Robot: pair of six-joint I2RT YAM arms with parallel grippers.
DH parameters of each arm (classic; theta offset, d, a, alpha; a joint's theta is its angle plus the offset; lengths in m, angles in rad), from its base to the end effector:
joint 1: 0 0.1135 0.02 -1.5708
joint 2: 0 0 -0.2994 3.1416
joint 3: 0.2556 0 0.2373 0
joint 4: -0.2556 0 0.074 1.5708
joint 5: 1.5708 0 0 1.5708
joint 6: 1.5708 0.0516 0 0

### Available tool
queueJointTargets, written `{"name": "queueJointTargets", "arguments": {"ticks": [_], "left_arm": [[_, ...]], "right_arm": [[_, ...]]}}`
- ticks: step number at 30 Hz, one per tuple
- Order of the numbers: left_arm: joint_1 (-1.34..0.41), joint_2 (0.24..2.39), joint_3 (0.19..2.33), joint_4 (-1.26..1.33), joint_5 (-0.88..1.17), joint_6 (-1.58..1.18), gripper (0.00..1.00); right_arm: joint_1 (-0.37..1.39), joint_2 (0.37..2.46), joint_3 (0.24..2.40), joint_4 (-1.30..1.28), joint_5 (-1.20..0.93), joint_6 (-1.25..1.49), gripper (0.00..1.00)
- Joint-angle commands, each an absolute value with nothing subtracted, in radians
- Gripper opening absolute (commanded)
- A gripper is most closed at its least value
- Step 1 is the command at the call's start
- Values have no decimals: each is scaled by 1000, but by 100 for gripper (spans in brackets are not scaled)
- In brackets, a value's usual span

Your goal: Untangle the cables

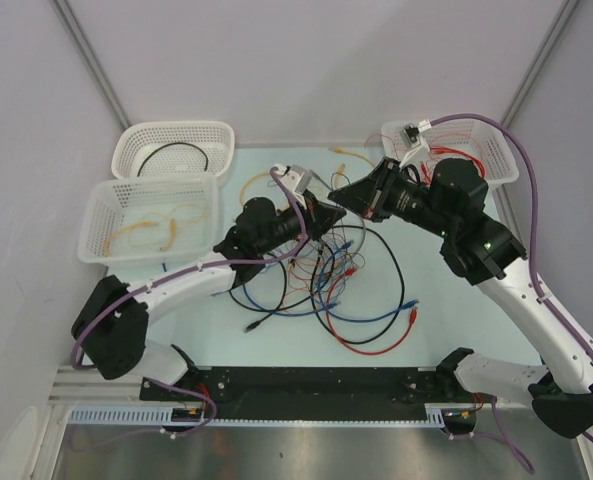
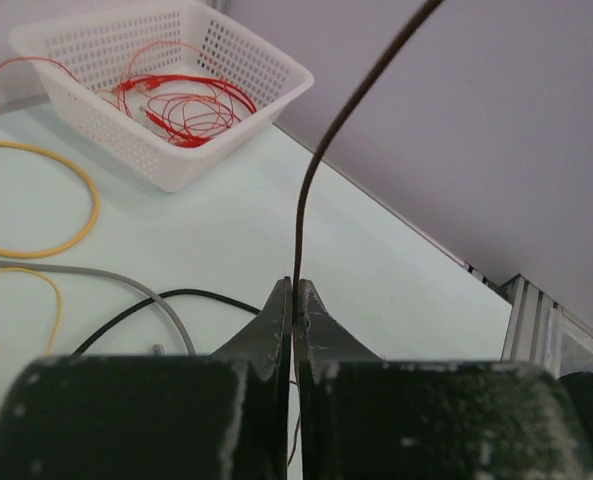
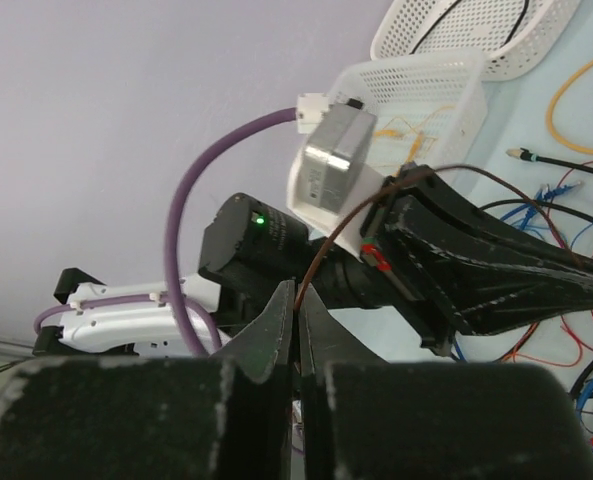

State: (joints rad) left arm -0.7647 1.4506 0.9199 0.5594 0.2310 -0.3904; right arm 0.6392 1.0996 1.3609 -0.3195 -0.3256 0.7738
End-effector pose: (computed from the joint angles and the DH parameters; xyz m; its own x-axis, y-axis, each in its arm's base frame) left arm 0.2347 -0.2416 0.3498 -0.3002 -0.2254 -0.9269 0.7838 0.4955 -0.3743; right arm 0.1612 0.1404 0.4904 -0.6075 0.3735 -0.7010 -0.5550 0.4319 0.7110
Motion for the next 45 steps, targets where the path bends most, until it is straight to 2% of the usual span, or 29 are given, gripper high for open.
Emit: {"name": "queueJointTargets", "arguments": {"ticks": [1, 2, 3, 4, 7, 8, 10, 11, 14, 19, 22, 31, 37, 41, 45], "left_arm": [[-759, 1342, 968, 511, 189, -370, 0], [-756, 1306, 986, 488, 184, -367, 0], [-755, 1289, 1000, 432, 175, -362, 0], [-752, 1270, 1015, 401, 163, -345, 0], [-741, 1209, 1093, 266, 111, -315, 0], [-727, 1200, 1148, 227, 94, -308, 0], [-709, 1186, 1224, 91, 45, -298, 0], [-684, 1187, 1312, 40, 23, -293, 0], [-614, 1216, 1502, -145, -33, -287, 0], [-505, 1302, 1764, -336, -107, -281, 0], [-441, 1382, 1995, -443, -130, -305, 0], [-357, 1463, 2256, -483, -261, -354, 0], [-357, 1483, 2269, -474, -145, -466, 0], [-357, 1499, 2266, -514, -74, -531, 0], [-359, 1483, 2234, -532, -38, -566, 0]], "right_arm": [[635, 1065, 1379, -334, -311, 736, 11], [635, 1060, 1379, -342, -305, 729, 30], [635, 1057, 1379, -348, -289, 724, 37], [635, 1045, 1378, -353, -278, 709, 40], [635, 1022, 1378, -376, -244, 683, 56], [637, 1016, 1379, -388, -223, 677, 66], [635, 991, 1379, -406, -193, 660, 75], [635, 980, 1379, -426, -164, 654, 84], [637, 951, 1379, -459, -129, 621, 95], [640, 928, 1374, -511, -94, 589, 96], [640, 925, 1365, -540, -77, 572, 96], [640, 927, 1287, -532, -118, 543, 93], [731, 1003, 1218, -411, -213, 485, 88], [917, 1110, 1219, -318, -212, 440, 87], [982, 1187, 1220, -218, -160, 405, 86]]}}
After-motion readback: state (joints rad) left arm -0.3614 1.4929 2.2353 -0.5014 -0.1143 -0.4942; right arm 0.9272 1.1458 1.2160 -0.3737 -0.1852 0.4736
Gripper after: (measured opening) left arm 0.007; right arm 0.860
